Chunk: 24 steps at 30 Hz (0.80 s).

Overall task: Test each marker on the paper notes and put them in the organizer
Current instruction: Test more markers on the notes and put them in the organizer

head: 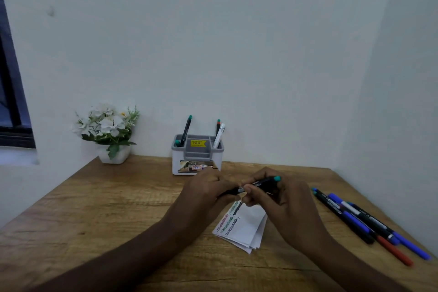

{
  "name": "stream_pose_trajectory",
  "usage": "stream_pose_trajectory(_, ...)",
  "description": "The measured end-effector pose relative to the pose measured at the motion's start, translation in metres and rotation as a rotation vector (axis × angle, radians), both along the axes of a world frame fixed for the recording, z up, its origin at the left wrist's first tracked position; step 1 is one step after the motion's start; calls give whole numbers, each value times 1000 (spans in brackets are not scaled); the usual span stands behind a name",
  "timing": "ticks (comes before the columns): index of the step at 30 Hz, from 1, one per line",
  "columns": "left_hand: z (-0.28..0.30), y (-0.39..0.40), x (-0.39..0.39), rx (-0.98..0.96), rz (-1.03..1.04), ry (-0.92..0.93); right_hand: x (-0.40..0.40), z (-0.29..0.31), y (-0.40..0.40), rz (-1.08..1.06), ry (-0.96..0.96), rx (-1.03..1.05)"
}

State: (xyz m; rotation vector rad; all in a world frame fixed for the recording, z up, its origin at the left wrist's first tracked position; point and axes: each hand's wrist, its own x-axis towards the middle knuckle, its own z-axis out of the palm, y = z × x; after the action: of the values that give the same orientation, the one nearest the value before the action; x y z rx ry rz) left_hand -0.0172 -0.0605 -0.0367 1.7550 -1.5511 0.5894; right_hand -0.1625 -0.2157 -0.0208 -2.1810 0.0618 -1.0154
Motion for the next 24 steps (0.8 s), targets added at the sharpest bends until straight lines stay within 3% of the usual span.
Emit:
stream_pose_trajectory(5, 1, -4, 0, 31, -26, -32, 1, -3, -5, -53, 32, 81)
stream_pose_trajectory(9, 7, -9, 19, -15, 121, 29, 5, -5, -8, -83, 45, 187)
stream_pose_trajectory(11, 14, -6, 32, -120, 193, 146, 3, -6, -8, -82, 57, 241)
stream_pose_trajectory(13, 29, -3, 47, -273, 238, 228, -2, -9, -9, -127, 87, 158)
stream_pose_trajectory(17, 79, -2, 96, -468, 372, 248, 2, -12, -13, -191, 101, 27)
stream_pose_trajectory(20, 93, -8, 133, -392, 546, 308, 2, -12, -17, -200, 79, -33)
stream_pose_trajectory(24, 78, -17, 156, -279, 609, 444, -2, -14, -18, -177, 81, -73)
